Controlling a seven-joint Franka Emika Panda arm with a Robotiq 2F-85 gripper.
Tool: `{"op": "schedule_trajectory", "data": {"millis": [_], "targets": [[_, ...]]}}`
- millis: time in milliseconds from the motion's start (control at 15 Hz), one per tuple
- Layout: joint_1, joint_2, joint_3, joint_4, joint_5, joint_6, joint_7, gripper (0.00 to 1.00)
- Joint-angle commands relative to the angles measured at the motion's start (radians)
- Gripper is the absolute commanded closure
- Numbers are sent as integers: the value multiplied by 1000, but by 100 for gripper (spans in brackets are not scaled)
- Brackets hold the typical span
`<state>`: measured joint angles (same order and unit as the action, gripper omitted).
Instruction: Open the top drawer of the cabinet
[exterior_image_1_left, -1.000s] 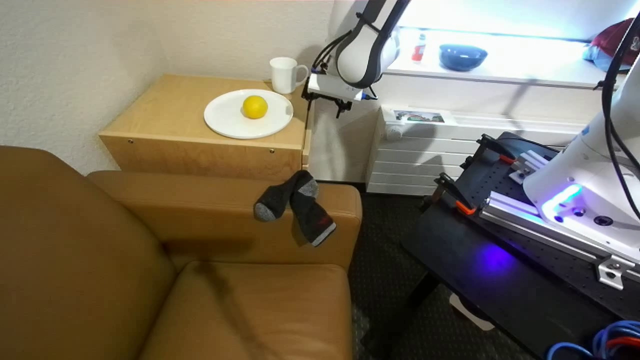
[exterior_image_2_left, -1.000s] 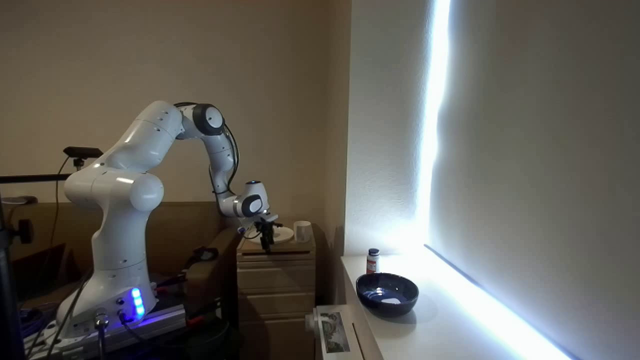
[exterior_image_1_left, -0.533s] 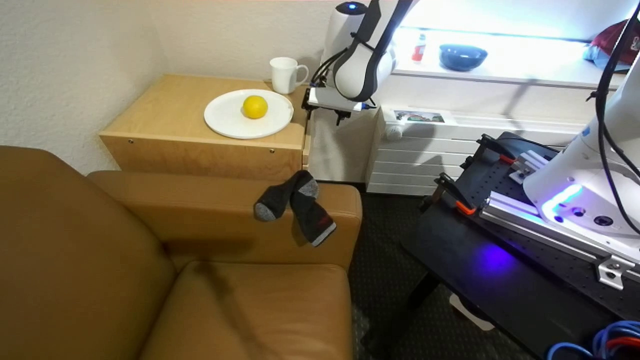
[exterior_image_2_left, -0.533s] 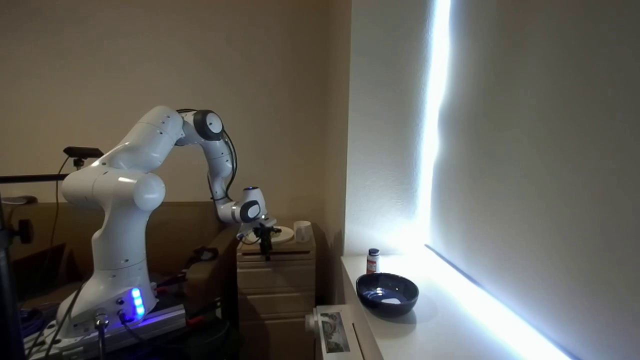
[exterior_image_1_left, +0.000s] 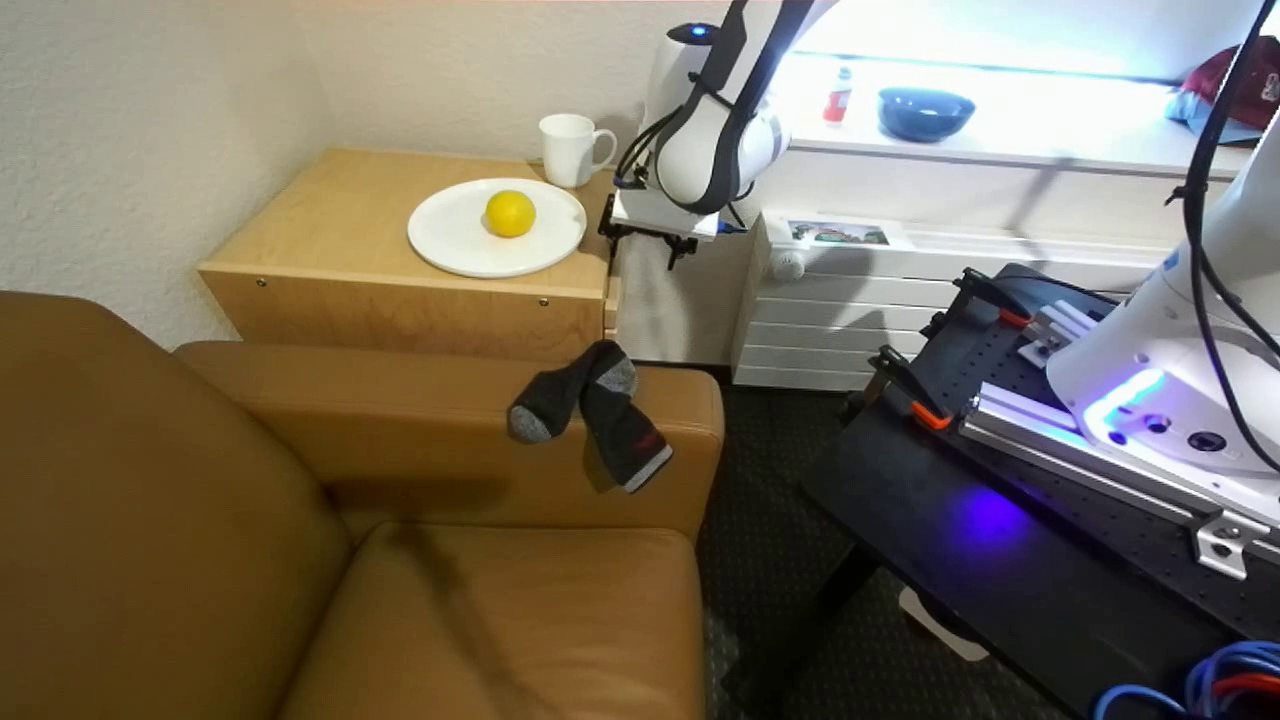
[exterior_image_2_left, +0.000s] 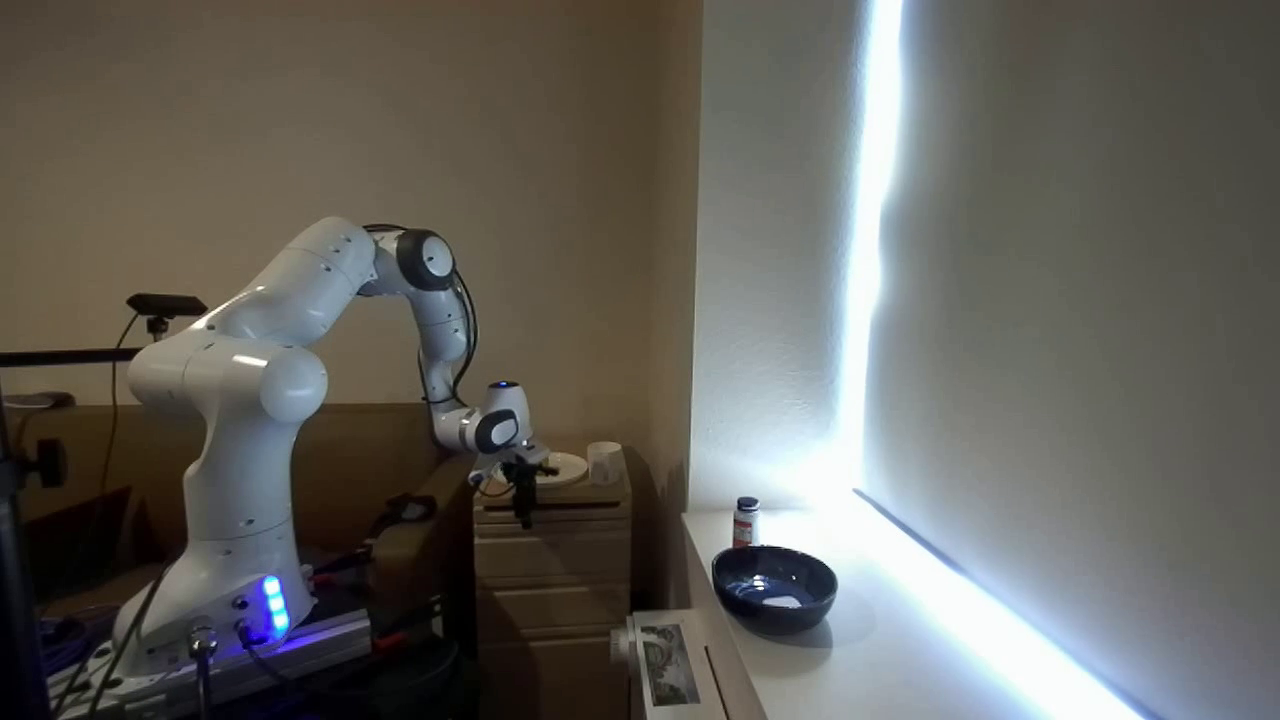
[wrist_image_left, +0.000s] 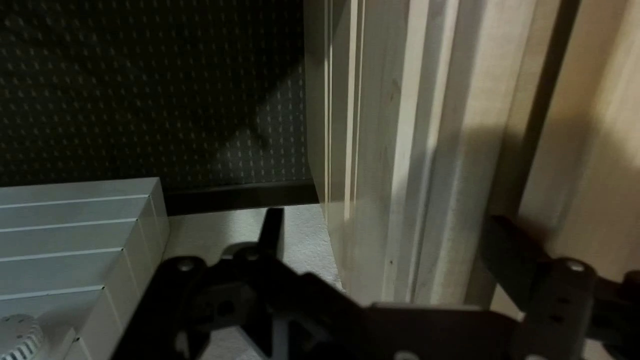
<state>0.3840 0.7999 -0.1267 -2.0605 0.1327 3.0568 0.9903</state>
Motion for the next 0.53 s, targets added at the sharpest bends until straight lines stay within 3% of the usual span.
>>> {"op": "schedule_trajectory", "data": {"millis": [0,467], "targets": [[7,1,-4,1,33,-1,-28,0],[-109,41,110,24,88,27,-87,0]]}}
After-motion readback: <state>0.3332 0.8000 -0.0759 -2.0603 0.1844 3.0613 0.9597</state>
